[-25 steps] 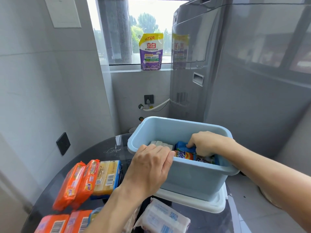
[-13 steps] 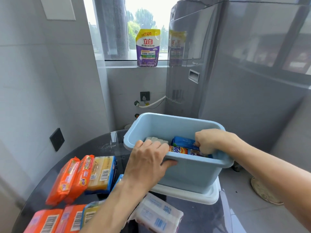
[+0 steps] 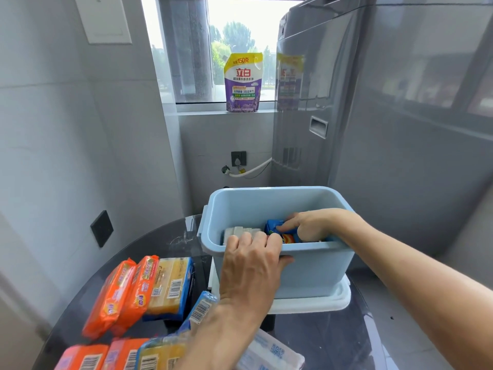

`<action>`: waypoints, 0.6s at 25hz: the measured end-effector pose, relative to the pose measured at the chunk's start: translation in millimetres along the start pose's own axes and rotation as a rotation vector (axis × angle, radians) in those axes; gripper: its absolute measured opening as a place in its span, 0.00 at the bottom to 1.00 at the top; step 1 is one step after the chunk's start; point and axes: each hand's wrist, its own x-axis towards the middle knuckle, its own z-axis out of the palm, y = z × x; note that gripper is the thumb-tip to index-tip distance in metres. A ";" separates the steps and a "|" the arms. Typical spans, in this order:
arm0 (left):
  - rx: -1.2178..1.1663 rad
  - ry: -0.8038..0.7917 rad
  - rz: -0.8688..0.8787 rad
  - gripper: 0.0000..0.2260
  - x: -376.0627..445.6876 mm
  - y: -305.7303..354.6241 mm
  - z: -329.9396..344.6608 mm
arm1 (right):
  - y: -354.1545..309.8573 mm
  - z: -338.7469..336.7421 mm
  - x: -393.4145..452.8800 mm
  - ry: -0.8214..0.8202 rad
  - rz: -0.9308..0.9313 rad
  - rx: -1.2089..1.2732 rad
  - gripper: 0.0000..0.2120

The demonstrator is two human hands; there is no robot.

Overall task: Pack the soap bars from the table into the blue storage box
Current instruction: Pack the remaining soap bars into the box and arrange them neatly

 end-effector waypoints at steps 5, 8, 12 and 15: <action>0.008 0.024 0.001 0.19 -1.1 -0.4 -2.9 | 1.2 2.7 -28.1 0.360 0.018 0.349 0.27; -0.029 -0.009 -0.037 0.19 -1.1 -0.6 -5.9 | -12.6 13.9 -59.4 0.547 -0.072 0.482 0.17; -0.217 -0.029 0.036 0.10 -11.4 -21.2 -17.9 | -62.3 38.2 -90.0 0.492 -0.226 0.421 0.10; -0.366 -0.085 0.009 0.12 -22.9 -58.8 -34.4 | -78.9 49.4 -87.7 0.622 -0.136 0.268 0.13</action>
